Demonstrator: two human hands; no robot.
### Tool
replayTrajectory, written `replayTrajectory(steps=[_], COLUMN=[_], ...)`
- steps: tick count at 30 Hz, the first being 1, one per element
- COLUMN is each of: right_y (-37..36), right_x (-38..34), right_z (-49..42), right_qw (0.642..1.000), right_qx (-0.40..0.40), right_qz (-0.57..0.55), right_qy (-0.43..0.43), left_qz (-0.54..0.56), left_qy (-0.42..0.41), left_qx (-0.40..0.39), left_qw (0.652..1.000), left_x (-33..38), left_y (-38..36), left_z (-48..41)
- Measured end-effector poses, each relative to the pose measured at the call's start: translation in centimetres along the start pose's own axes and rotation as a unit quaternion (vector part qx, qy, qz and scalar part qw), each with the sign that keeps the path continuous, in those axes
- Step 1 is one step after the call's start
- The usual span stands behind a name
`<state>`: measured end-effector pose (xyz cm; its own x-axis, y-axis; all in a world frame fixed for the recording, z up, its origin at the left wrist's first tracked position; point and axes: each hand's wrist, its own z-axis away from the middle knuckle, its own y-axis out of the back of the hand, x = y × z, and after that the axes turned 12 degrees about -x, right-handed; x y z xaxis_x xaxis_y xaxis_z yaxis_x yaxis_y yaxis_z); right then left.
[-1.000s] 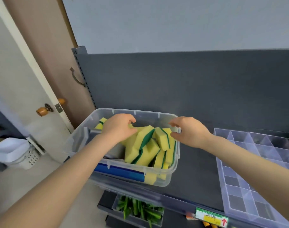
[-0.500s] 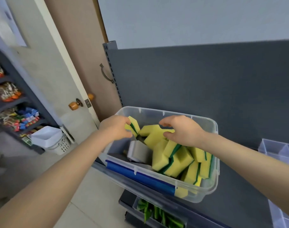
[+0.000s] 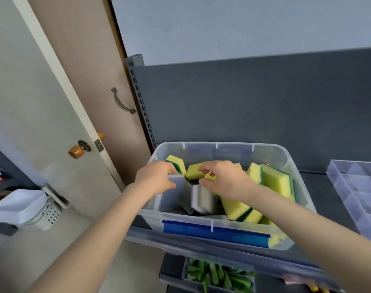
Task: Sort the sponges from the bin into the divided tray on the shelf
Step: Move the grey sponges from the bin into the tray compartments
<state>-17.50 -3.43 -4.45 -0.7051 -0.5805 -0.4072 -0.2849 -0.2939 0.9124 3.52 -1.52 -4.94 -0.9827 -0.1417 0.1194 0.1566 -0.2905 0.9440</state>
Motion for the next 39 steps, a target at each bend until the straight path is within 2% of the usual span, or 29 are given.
replayTrajectory(steps=[4,12,20,24,28,30,34,39], right_y=[-3.0,-7.0,-6.8,-6.2,-4.6,-3.2,0.0,2.0], right_x=[-2.2,-3.5,-3.6,-3.6,-2.3,-1.4,-0.8,-0.5], right_z=[-0.6,-1.0,-2.0,-1.7,-0.8,0.0,1.3,1.9], right_qw=[0.998,0.986,0.989,0.983,0.967,0.965,0.976,0.962], right_qx=[0.021,0.012,-0.001,-0.03,-0.029,-0.028,0.025,0.124], right_qz=[-0.02,-0.009,0.024,0.038,0.084,0.068,-0.042,-0.106], right_qy=[-0.061,-0.168,-0.146,-0.175,-0.24,-0.251,-0.213,-0.22], left_qz=[0.028,0.033,0.064,0.074,0.116,0.135,0.176,0.271], left_qy=[-0.046,-0.096,-0.123,-0.132,-0.126,-0.129,-0.164,-0.231], left_qx=[0.06,0.1,0.085,0.065,0.041,0.042,0.063,0.057], left_qw=[0.997,0.99,0.987,0.986,0.984,0.981,0.969,0.933], left_x=[-0.5,-1.4,-2.2,-2.4,-3.1,-3.5,-3.3,-2.0], left_y=[-1.5,-3.2,-3.2,-2.9,-1.8,-0.8,1.7,3.7], left_z=[-0.1,-1.0,-2.1,-2.7,-2.8,-2.8,-3.0,-3.1])
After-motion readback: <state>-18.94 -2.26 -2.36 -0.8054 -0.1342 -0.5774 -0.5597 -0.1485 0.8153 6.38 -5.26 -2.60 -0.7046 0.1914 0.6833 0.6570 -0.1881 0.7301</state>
